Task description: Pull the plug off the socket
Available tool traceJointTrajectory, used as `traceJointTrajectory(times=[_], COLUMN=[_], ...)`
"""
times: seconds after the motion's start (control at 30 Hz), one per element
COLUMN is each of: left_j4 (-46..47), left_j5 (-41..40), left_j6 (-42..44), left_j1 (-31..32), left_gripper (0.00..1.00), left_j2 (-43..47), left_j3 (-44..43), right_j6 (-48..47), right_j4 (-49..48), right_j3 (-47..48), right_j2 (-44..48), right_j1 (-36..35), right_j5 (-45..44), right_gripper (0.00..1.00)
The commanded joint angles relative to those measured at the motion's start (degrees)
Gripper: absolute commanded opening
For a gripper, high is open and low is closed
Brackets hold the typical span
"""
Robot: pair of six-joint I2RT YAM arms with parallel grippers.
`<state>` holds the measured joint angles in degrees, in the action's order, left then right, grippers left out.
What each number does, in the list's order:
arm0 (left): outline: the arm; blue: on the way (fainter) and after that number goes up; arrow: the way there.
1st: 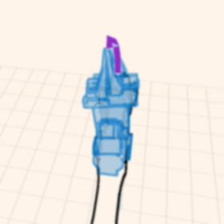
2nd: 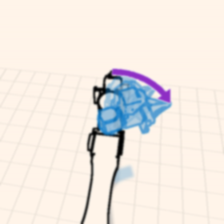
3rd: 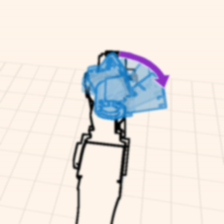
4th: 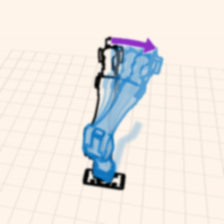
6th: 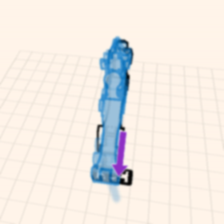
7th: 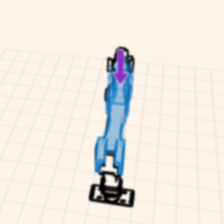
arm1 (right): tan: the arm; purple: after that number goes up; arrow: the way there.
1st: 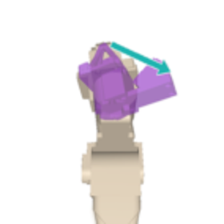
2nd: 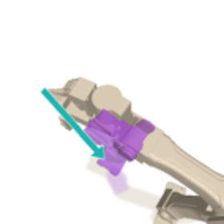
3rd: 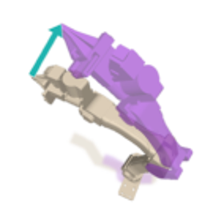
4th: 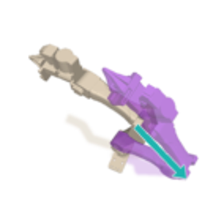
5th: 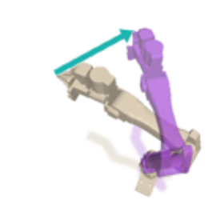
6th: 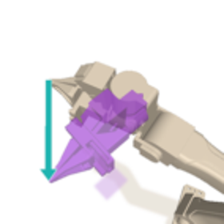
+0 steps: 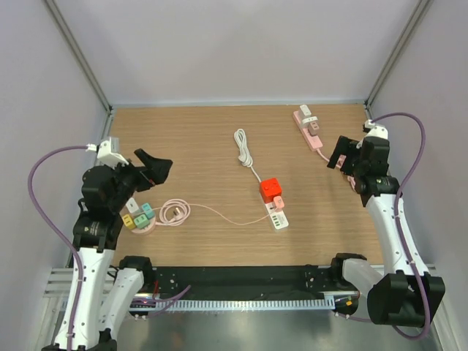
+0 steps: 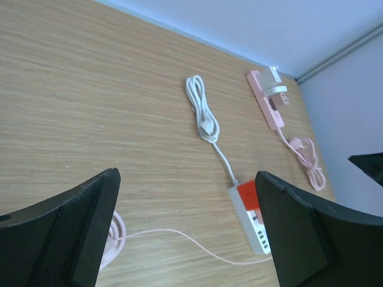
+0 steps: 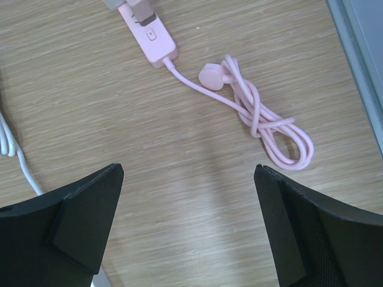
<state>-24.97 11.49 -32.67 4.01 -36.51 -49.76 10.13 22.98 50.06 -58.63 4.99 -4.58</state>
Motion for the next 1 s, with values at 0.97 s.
traceJointTrajectory(times=[0.97], left_j4=[-13.15], left_j5=[-19.56], left_j6=[-35.44], left_j1=[40.19], left_gripper=[1.0], left_j2=[-39.75], left_j3=[-19.63], right_j6=[-27.01], right_j4=[2.15], right_j3=[-2.87], right_j2=[9.15], right_j1=[-1.48], right_j5=[29.45], right_gripper=[1.0])
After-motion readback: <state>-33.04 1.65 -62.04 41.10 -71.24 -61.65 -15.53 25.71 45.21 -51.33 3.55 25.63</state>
